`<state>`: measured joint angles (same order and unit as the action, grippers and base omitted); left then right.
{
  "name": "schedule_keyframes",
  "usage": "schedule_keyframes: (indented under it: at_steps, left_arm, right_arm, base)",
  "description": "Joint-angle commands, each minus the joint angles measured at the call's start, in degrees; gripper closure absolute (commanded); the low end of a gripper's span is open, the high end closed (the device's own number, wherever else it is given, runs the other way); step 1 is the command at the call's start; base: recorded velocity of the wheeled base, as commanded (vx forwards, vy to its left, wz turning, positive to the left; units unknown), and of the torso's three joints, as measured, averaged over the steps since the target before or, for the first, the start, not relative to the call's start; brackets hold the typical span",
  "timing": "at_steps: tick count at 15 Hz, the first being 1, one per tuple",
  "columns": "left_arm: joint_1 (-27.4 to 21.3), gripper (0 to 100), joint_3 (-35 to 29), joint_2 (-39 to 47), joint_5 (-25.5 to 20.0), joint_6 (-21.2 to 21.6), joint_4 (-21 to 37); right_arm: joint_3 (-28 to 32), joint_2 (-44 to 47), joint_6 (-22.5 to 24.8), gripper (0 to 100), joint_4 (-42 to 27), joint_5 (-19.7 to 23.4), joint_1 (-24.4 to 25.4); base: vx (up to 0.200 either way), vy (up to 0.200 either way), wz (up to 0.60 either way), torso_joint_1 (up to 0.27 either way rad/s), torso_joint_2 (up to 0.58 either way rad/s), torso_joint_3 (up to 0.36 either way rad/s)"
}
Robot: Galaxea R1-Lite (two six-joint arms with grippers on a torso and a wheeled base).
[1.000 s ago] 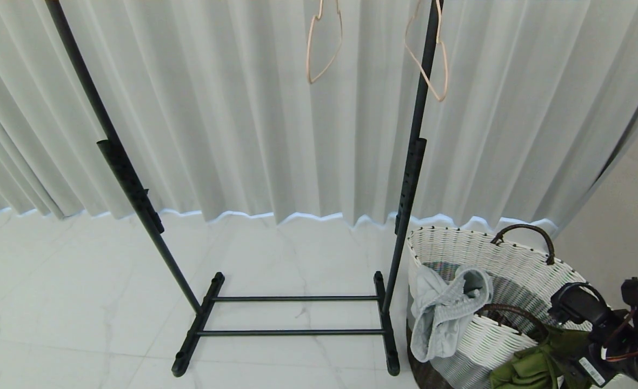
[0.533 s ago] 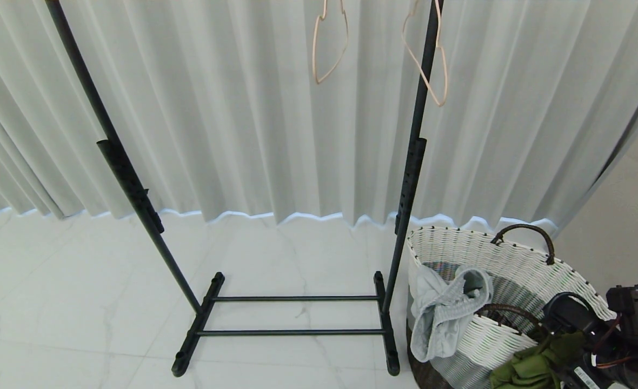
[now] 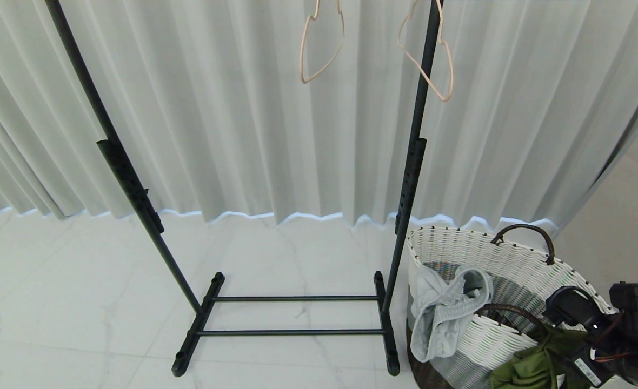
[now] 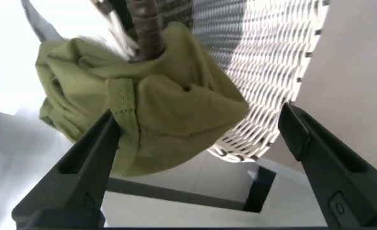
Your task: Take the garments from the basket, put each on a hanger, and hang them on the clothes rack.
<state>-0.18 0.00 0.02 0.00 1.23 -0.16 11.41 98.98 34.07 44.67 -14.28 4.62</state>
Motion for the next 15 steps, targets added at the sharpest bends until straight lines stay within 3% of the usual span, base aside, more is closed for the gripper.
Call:
schedule_keyframes:
  at_steps: [1, 6, 10, 13, 15]
  left_arm:
    - [0.0, 0, 0.0, 0.1, 0.0, 0.0, 0.0]
    - [0.0, 0, 0.0, 0.1, 0.0, 0.0, 0.0]
    - [0.0, 0, 0.0, 0.0, 0.0, 0.0, 0.0]
    - [0.0, 0, 0.0, 0.0, 0.0, 0.1, 0.0]
    - [0.0, 0, 0.0, 0.0, 0.0, 0.1, 0.0]
  right_arm:
    - [-0.2, -0.9, 0.0, 100, 0.0, -0.5, 0.0]
    - [-1.0, -4.4, -0.1, 100, 0.0, -1.4, 0.0]
    - [0.2, -11.6, 0.1, 100, -2.1, -5.3, 0.0]
    - [9.5, -24.4, 0.0, 100, -22.0, -5.4, 0.0]
    - [14.9, -29.1, 0.0, 100, -31.7, -5.3, 0.1]
  base:
    - [0.0, 0.0, 0.0, 0.0, 0.0, 0.0]
    - [0.0, 0.0, 0.0, 0.0, 0.0, 0.0]
    - [0.0, 0.0, 0.0, 0.0, 0.0, 0.0]
    - [0.0, 0.0, 0.0, 0.0, 0.0, 0.0]
    - [0.0, 0.0, 0.0, 0.0, 0.0, 0.0]
